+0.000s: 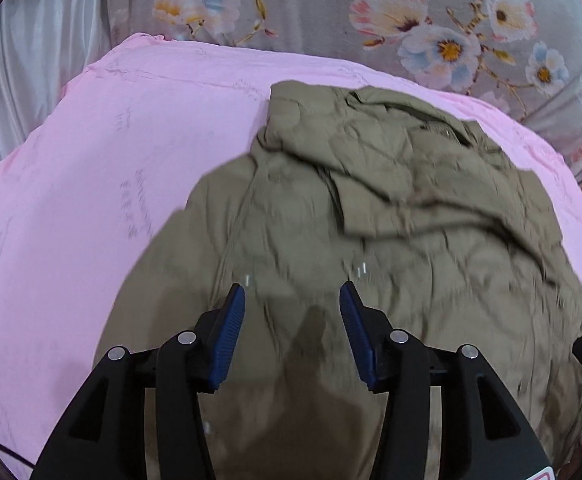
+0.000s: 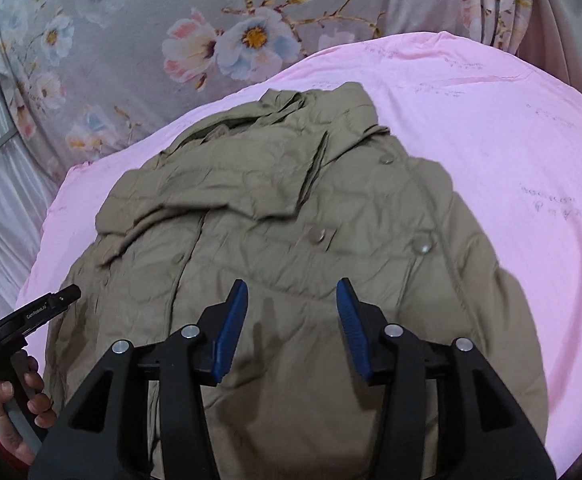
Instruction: Fold large clothes
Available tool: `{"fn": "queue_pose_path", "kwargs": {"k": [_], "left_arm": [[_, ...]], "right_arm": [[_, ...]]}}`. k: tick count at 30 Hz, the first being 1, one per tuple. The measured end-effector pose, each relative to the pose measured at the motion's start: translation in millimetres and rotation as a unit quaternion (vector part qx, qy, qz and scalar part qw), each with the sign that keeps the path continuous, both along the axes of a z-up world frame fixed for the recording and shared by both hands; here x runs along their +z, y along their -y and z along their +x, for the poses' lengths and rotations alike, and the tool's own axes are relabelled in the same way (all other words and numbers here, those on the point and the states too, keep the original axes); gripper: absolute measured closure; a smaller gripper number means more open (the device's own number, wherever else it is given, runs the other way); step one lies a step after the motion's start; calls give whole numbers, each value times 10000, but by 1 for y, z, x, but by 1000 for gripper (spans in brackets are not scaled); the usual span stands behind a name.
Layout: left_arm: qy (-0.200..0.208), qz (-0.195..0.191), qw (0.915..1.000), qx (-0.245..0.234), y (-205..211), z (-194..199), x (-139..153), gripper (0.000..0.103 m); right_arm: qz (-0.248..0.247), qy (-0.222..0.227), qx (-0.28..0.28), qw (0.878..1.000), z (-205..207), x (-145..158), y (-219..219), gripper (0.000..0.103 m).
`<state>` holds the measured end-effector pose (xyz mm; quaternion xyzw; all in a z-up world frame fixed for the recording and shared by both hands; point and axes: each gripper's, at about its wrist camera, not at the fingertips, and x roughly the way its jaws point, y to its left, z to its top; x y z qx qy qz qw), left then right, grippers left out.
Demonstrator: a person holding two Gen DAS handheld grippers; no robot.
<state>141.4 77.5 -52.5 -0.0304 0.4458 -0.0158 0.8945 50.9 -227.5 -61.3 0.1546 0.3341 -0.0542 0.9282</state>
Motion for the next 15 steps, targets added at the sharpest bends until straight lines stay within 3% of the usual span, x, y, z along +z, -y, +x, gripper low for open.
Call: {"fn": "queue_pose_path", "kwargs": {"k": [7,12,15], "left_arm": [[-35,342,9991,-264,0,-54,-18,53],[-125,246,9995,-183,-10,-77,-7,53],[-167,110,9998,-7,-23,-84,2,50]], "right_arm": [[-240,-240,185,9993,-52,-21,-14,57],[-366,-250,145,9989,-89,-16,-13,57],[-356,-77,-124,9993,-108,-1,0,49]]}}
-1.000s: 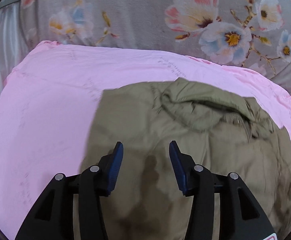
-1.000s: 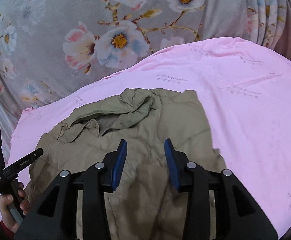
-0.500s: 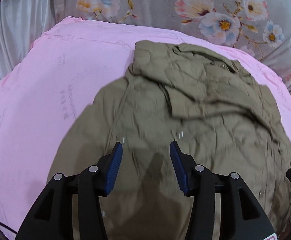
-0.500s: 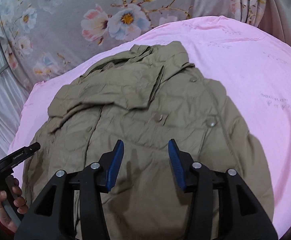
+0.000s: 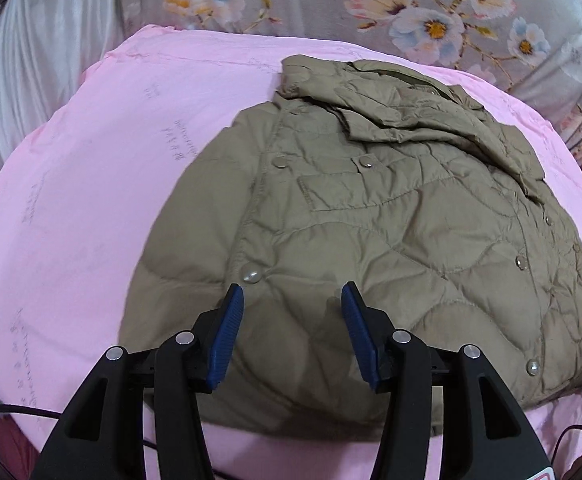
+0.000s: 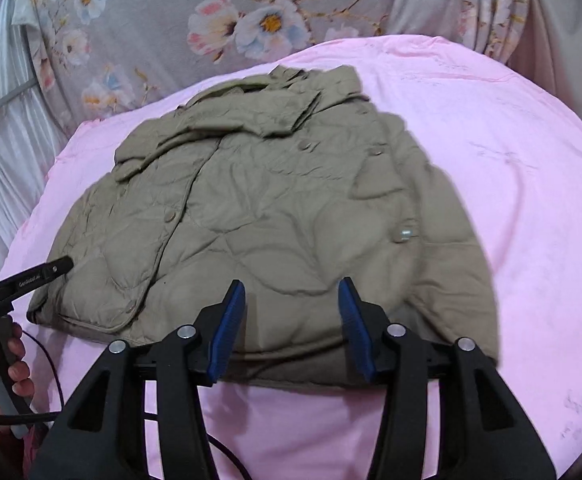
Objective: Fold large clothes
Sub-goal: 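Grasp the folded jacket edge with both grippers and lift it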
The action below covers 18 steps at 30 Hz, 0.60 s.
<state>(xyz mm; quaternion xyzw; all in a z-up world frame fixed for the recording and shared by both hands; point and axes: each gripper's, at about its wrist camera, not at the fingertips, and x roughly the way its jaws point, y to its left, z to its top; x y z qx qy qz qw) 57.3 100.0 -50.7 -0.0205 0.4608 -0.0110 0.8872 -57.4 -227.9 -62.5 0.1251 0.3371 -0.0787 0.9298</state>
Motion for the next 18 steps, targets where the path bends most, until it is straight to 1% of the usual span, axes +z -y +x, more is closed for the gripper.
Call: {"fn": "queue_pose_path", "kwargs": {"k": [1,3,4,5,6,8,11,13,15,16,17,18], "left_arm": [[-4,-19,10000,84,-5,-2,3,45],[17,-51,9996,271,-17,-4,9,38],[37,-83,9991,419,-26,-4,12,34],[56,-145,9984,546,-33,-4,15,31],[65,-282,9970,715,-46,-3,18,28],[-16,-601,9932,1001,-71,0,18,27],[-239,-1041,9855,1315,-103,5,6,27],[-443,-1225,9819,1377,-113,8,-4,27],[-651,-1546,9770,1314,-115,9,-15,28],[-732,-1642,9750,1307,-115,10,-20,27],[-709,-1631,9759,1268,-112,11,-21,27],[-680,-1541,9782,1212,-108,11,-21,27]], "right_arm": [[-22,60,-67,10000,-3,5,5,44],[-120,195,-245,9994,-10,14,17,38],[-165,226,-330,9991,-11,16,23,32],[-189,249,-467,9984,-14,17,31,28],[-161,227,-553,9981,-15,18,38,28],[94,205,-729,9971,-18,14,57,25],[502,48,-876,9949,-19,3,77,24],[763,-81,-900,9930,-17,-7,86,24],[1012,-187,-826,9913,-14,-17,92,24],[1098,-237,-835,9901,-13,-20,92,24],[1207,-270,-806,9890,-11,-23,93,24],[1351,-301,-755,9875,-9,-27,95,25]]}}
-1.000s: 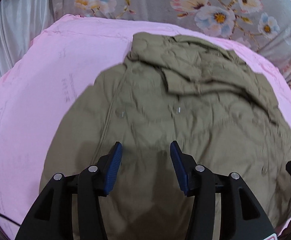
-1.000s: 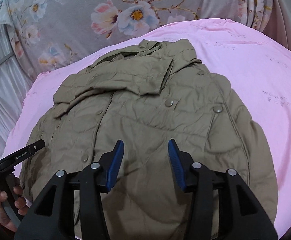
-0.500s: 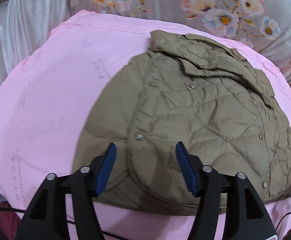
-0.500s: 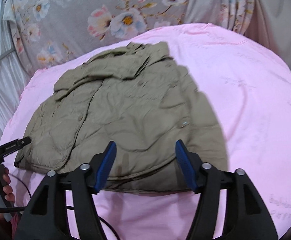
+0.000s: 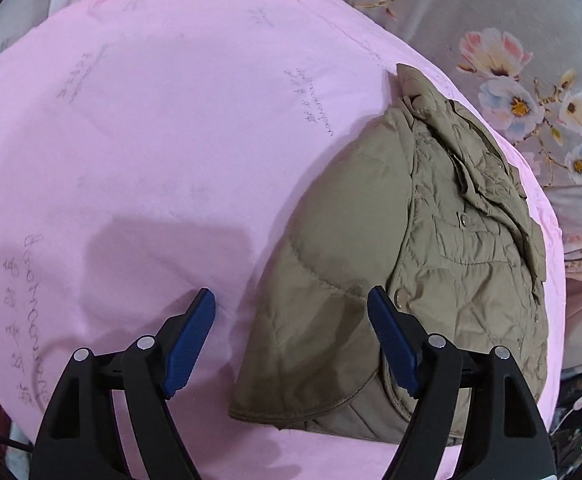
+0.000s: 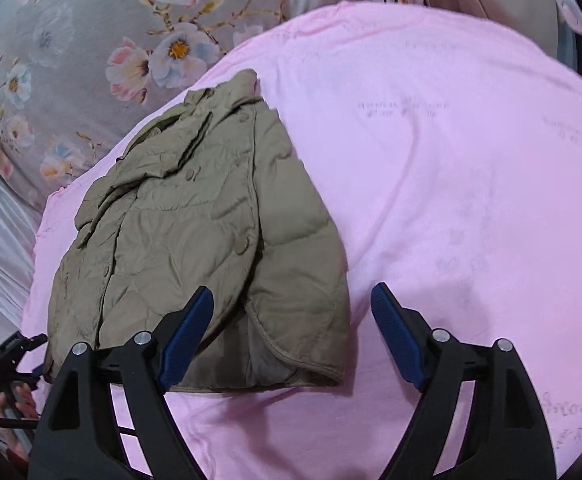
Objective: Fold large clothes
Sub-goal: 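Grasp the folded jacket edge with both grippers and lift it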
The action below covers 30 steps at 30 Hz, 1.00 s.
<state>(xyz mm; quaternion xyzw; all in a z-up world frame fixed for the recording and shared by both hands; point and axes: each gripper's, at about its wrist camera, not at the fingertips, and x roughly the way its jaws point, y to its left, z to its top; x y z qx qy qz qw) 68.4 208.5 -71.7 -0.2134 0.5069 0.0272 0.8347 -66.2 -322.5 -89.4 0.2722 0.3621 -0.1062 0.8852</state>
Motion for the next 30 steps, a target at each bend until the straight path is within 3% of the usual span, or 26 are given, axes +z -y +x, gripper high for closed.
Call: {"fn": "queue_pose_path", "kwargs": {"k": [1,2,3,4,5,7,12,15,18,21,24,26,30], "left_arm": [[7,48,9999,-105,5,1,0,31],[20,5,9997,-229,8,2,0,33],[24,-108,9991,-414,13,4,0,54],[-23,-118,9984,-547,19,4,0,78],[0,-98,9979,-640,23,4,3,85],[162,-88,9970,-748,26,-1,13,101],[810,-246,9908,-1056,21,-35,72,103],[1295,-181,9821,-1354,11,-79,116,103],[1662,-244,9733,-1567,-7,-133,151,103],[1893,-332,9670,-1671,-20,-185,177,103],[2091,-323,9625,-1697,-16,-206,198,103],[2253,-322,9594,-1666,-11,-199,210,103],[2400,102,9608,-1383,6,-152,217,103]], "right_arm": [[50,-33,0,10000,2,-3,0,28],[50,-64,18,10000,3,-4,-2,42],[39,-98,114,9999,5,-5,-4,49],[-9,-110,178,9998,5,-3,-8,74],[-68,-111,229,9997,5,1,-10,94],[-208,50,357,9991,-1,16,-17,99],[-1175,560,1059,9858,-39,81,-50,100],[-2178,968,1850,9534,-96,120,-80,100],[-2681,1041,2199,9322,-158,140,-97,100],[-2619,1111,2069,9361,-203,153,-100,100],[-2337,1525,1708,9450,-226,172,-97,100],[-2193,1771,1504,9476,-216,184,-88,100],[-2091,1990,954,9527,-160,200,-70,100]]}}
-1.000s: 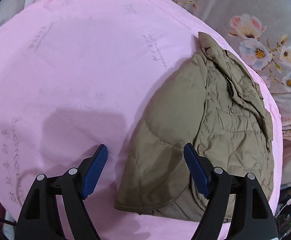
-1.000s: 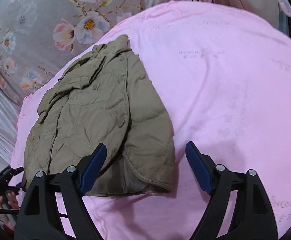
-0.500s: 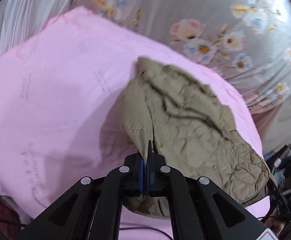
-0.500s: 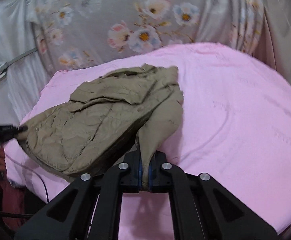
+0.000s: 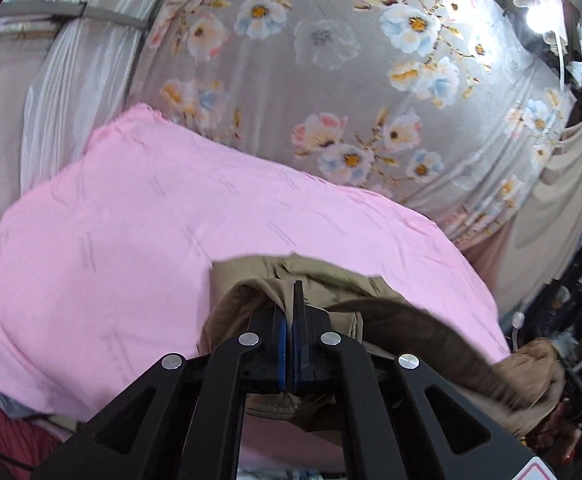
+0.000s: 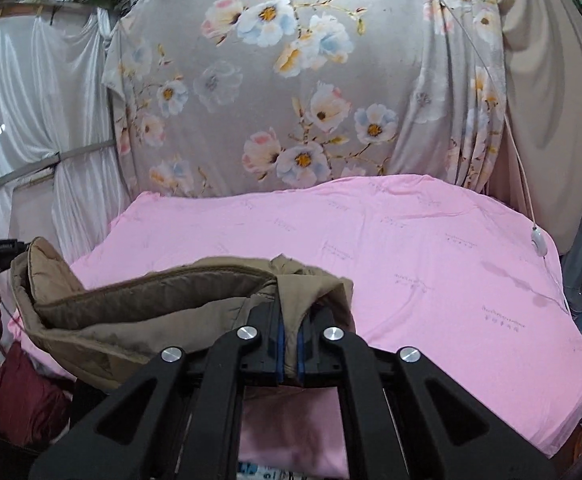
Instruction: Fold large clothes
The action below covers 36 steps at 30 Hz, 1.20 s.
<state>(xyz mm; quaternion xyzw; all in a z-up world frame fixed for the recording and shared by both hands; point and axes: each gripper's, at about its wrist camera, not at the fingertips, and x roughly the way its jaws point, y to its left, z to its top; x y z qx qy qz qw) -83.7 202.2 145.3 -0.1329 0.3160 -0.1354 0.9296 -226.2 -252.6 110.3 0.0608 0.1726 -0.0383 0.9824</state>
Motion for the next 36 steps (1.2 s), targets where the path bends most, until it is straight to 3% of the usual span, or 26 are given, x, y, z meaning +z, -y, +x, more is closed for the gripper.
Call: {"fn": "queue_pose_path", "kwargs": {"k": [4,8,15,20,29,36], "left_arm": [[-115,258,9988,391,15,65,-6,103],[-285,686,9947,714,34,135,-24,103],[-736,1331,9827,1053,66,232,-84,103],[-1012,1669,9749,1070,83,270,-126,103],[-1400,1898,9658,1080,92,298,-182,102],[-1511,2008,9622,1047,101,307,-204,102]], "right_arm": [[295,20,-443,9986,76,-1,21,100],[142,-109,-804,9966,149,-12,24,100],[88,-685,-1273,9895,249,-62,32,100],[274,-1123,-1441,9828,285,-100,41,100],[371,-1616,-1561,9737,320,-147,50,100],[351,-1842,-1554,9699,331,-172,49,99]]}}
